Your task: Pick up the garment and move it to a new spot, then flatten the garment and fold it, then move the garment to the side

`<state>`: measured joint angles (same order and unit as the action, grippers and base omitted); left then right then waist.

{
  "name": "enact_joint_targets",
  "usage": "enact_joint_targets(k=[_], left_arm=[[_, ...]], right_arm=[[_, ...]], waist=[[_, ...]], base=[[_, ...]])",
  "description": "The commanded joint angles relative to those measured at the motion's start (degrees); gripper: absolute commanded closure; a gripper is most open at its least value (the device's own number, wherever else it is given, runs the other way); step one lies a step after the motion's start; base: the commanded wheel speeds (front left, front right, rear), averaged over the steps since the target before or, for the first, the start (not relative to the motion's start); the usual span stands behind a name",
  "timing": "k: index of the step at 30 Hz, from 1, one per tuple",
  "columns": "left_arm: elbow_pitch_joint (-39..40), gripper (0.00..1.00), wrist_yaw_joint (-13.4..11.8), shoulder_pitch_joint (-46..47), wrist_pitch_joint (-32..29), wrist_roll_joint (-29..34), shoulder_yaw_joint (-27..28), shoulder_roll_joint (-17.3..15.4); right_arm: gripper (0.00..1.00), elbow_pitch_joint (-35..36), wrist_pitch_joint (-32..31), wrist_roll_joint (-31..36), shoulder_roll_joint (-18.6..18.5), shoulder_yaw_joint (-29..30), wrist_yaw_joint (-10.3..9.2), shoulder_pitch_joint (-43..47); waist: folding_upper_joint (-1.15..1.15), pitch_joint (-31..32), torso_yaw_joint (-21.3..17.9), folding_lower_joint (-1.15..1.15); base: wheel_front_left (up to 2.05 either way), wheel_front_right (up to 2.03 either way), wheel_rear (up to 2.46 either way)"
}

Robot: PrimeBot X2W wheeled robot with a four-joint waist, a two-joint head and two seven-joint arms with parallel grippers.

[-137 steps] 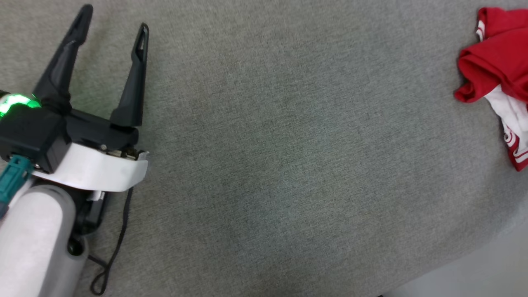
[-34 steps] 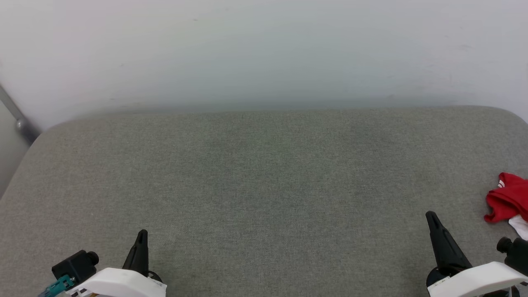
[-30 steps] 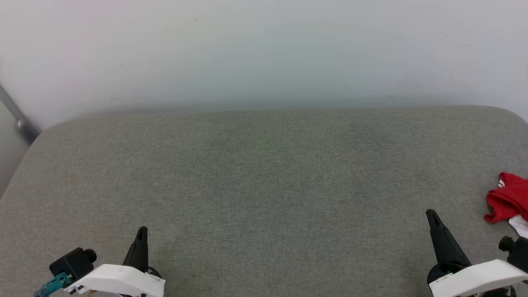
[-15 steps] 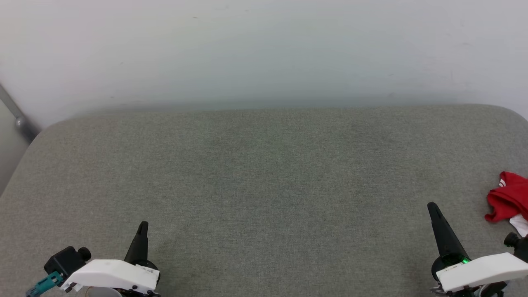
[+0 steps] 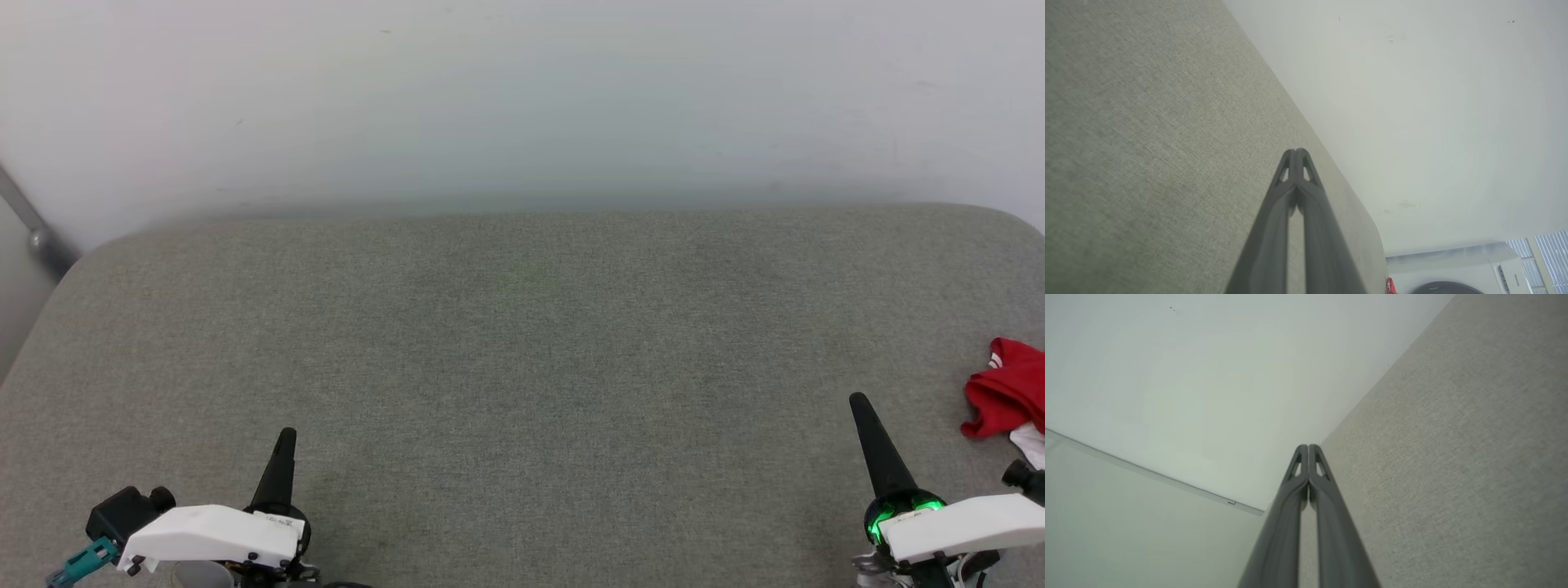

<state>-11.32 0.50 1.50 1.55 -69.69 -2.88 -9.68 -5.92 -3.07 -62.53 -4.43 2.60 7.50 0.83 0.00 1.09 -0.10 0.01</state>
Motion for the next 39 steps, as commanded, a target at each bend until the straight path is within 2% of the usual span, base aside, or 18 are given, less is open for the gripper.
enact_joint_targets(k=[1, 39], left_arm=[[0.3, 1.00, 0.3, 1.5, -0.4, -0.9, 0.7, 0.1], [-1.8, 1.00, 5.0, 4.0, -5.4, -15.9, 6.4, 4.4]], right_arm=[[1.00, 0.1, -0.1, -1.4, -0.4, 0.1, 0.00, -1.6], [1.00, -5.4, -1.2, -21.8, -0.1, 1.3, -0.01, -5.5]], waist=[[0.00, 0.0, 0.0, 0.00], [0.00, -0.8, 0.1, -0.01]], base=[[0.00, 0.00, 0.00], [0.00, 0.00, 0.00]])
